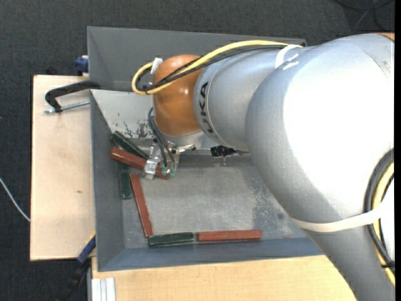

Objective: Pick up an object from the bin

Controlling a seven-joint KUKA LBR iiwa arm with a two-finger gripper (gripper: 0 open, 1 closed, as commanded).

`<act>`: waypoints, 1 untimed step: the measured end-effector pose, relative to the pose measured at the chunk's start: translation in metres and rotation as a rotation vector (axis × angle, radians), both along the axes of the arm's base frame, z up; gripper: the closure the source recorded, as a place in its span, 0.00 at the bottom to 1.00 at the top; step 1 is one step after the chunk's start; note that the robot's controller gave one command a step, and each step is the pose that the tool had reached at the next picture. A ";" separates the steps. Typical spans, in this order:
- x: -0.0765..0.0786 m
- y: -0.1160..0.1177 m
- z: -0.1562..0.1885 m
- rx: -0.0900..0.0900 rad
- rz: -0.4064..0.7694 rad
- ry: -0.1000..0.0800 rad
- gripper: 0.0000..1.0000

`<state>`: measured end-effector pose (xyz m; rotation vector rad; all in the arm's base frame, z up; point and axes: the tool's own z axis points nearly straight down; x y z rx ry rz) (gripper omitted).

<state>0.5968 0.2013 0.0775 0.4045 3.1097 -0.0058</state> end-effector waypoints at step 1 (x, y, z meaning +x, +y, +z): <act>0.000 0.000 0.000 0.000 0.000 0.000 1.00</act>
Offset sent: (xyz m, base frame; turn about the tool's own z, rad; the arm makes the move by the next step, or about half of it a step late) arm -0.0144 -0.0482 0.2188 -0.1903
